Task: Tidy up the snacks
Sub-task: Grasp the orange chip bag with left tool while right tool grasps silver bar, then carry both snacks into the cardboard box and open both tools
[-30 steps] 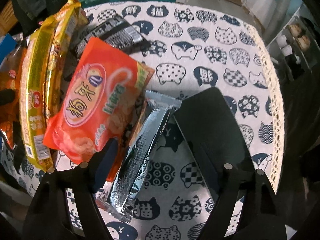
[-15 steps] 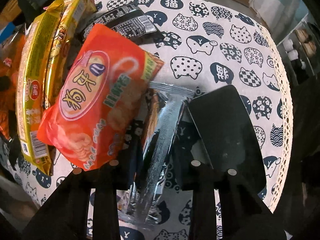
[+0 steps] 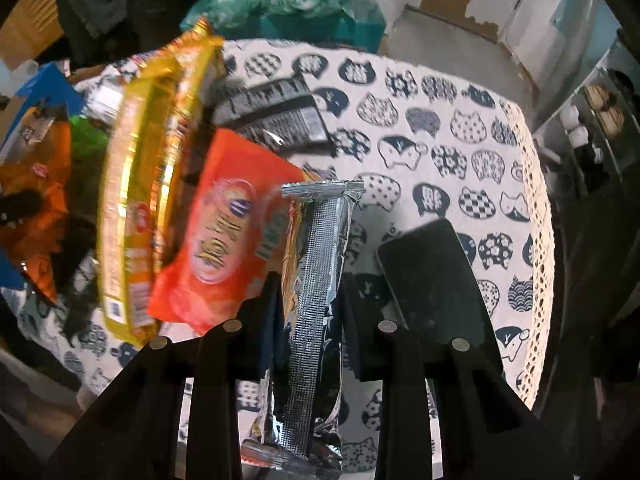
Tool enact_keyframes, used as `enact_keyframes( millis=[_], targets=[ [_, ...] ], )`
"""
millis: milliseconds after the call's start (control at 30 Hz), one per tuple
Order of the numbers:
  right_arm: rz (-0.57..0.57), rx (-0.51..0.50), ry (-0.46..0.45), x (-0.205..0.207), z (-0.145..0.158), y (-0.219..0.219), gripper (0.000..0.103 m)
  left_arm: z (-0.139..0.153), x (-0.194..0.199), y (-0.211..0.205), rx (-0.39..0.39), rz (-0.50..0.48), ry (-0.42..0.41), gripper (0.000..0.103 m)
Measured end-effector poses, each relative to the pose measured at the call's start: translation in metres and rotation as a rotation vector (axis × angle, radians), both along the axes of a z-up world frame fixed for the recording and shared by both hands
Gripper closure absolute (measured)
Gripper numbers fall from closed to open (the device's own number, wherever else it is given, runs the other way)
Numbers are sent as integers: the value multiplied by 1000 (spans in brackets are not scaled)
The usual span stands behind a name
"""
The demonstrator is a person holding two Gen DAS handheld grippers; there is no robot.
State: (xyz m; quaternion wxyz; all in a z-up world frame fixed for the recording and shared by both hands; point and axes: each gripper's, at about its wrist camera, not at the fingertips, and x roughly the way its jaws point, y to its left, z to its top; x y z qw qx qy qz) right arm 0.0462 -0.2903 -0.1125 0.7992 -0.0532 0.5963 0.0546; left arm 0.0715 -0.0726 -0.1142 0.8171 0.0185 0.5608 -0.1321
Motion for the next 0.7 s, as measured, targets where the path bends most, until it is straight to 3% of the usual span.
enact_keyframes(
  millis=[167,400,700],
  targets=[
    [21,14,-22,-20,1,16,75,8,-2,17,-50,33,4,65],
    [43,20,-40,-14,12,30,75,23,-6,34,-95,44,-10,65],
    [73,48,-80,-5,34,53,75,52,-14,49,-45,42,-88,65]
  ],
)
